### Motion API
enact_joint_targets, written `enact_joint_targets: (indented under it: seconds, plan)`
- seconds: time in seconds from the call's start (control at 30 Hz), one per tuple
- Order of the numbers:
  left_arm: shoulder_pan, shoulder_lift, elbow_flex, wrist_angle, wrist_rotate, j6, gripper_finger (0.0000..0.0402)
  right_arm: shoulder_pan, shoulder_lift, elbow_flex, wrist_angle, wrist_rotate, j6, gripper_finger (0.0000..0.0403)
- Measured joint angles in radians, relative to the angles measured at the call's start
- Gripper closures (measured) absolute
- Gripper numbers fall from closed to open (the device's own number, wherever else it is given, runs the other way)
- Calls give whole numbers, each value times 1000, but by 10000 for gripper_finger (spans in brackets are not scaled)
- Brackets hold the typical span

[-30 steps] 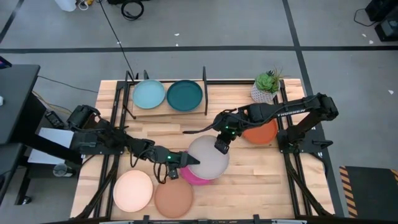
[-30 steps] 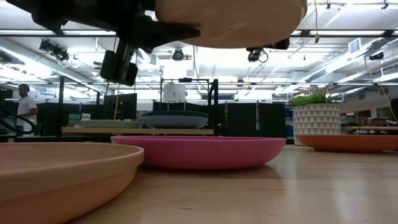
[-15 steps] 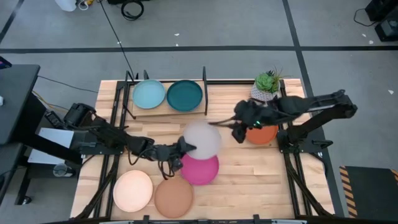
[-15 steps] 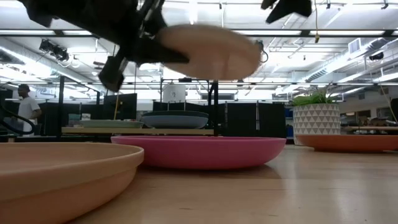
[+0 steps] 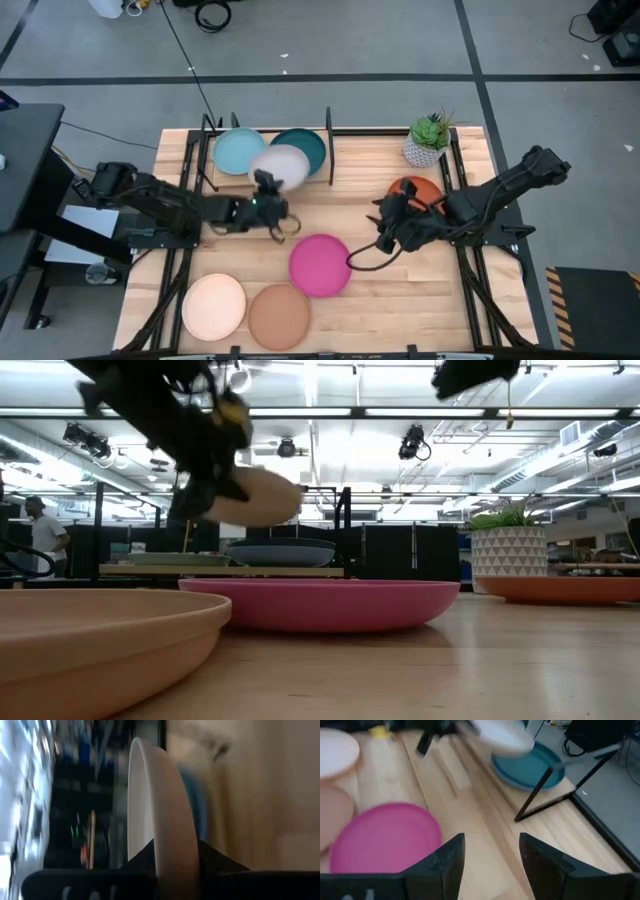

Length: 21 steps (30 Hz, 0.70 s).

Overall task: Place and stack plates onto a shelf
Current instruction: Stack the gray plate on top of the light blue plate on the shelf

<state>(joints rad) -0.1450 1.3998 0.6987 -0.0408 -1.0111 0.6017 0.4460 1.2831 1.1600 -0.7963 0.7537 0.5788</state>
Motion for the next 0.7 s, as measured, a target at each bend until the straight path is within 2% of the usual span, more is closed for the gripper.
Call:
enact_joint_targets:
  seconds: [0.17,0.3,0.7]
  plan:
    - [169,0,0,-151,-2,-139,343,18,-4,-97,87,-16,-6,209]
    - [279,0,-1,-193,16,-172,343,25,-4,-139,124,-20,-6,209]
    - [466,0,-1,-272,51,-173,342,26,-4,-151,175,-55,-6,209]
